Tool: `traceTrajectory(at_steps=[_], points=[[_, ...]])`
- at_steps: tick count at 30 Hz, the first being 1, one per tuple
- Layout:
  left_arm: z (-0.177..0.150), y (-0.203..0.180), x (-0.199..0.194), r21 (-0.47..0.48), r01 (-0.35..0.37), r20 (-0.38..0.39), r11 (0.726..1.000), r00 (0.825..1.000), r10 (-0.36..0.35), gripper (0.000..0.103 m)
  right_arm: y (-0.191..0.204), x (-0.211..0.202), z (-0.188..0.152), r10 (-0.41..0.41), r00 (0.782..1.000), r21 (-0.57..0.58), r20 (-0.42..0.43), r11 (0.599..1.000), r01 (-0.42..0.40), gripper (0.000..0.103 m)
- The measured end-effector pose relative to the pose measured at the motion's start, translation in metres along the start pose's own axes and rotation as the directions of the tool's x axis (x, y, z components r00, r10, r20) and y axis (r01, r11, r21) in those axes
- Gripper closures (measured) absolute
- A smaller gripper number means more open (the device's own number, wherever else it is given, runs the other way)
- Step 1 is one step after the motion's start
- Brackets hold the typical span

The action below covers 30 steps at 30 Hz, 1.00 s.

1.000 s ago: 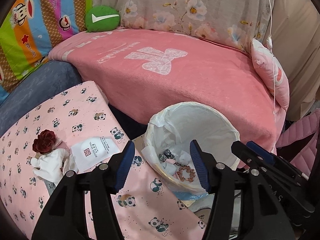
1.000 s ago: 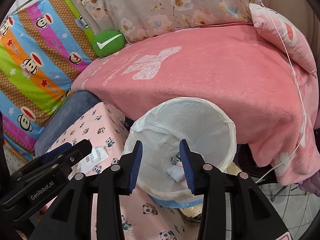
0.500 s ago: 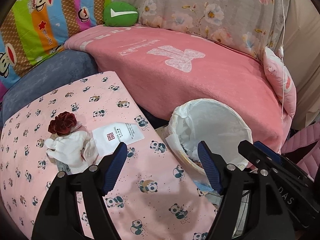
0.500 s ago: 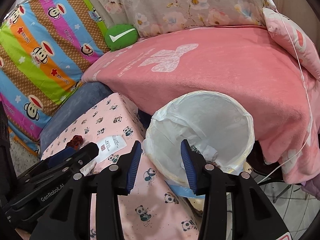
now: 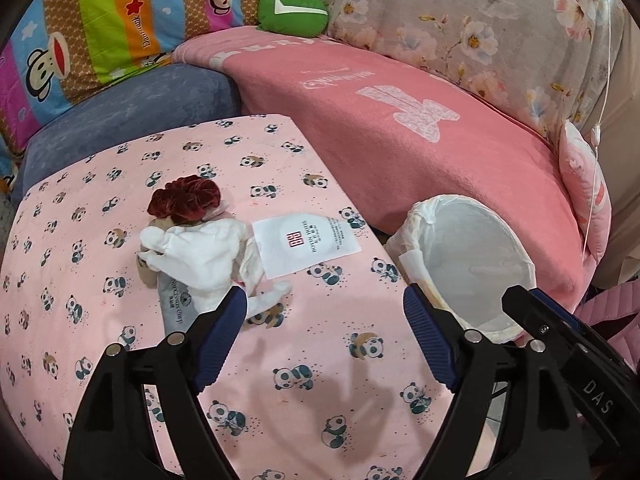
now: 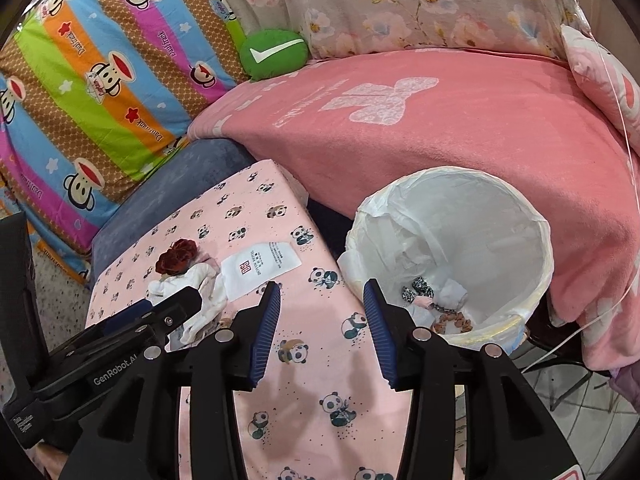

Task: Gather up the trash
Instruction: 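Return both grippers to the pile and reach toward the white sock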

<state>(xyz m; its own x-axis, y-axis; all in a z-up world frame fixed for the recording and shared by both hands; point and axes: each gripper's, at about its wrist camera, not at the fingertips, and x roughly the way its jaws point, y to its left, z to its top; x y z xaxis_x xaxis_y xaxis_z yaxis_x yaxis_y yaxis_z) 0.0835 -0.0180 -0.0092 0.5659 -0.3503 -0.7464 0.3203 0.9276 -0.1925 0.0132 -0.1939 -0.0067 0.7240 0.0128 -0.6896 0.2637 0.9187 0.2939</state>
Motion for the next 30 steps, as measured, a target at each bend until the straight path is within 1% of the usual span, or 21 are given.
traceTrajectory(at_steps=[7, 16, 20, 24, 30], points=[[-0.004, 0.042, -0.002, -0.079, -0.036, -0.01, 0.996, 0.999, 0.035, 0.026, 0.029, 0.015, -0.009, 0.022, 0.999, -0.047, -0.036, 0.999, -0.023, 0.058], [-0.008, 0.081, 0.002, -0.15, -0.059, -0.025, 0.987, 0.998, 0.056, 0.026, 0.06, 0.033, -0.017, 0.038, 0.996, -0.096, -0.076, 0.994, -0.046, 0.058], [-0.008, 0.093, 0.009, -0.179, -0.062, -0.046, 0.982, 0.997, 0.054, 0.026, 0.069, 0.042, -0.019, 0.042, 0.995, -0.107, -0.092, 0.993, -0.052, 0.058], [-0.005, 0.101, 0.018, -0.204, -0.049, -0.065, 0.978, 0.997, 0.037, 0.027, 0.074, 0.05, -0.02, 0.041, 0.994, -0.117, -0.102, 0.992, -0.053, 0.058], [0.006, 0.096, 0.035, -0.184, -0.027, -0.075, 0.983, 0.997, 0.014, 0.027, 0.077, 0.064, -0.016, 0.033, 0.993, -0.117, -0.11, 0.992, -0.046, 0.058]])
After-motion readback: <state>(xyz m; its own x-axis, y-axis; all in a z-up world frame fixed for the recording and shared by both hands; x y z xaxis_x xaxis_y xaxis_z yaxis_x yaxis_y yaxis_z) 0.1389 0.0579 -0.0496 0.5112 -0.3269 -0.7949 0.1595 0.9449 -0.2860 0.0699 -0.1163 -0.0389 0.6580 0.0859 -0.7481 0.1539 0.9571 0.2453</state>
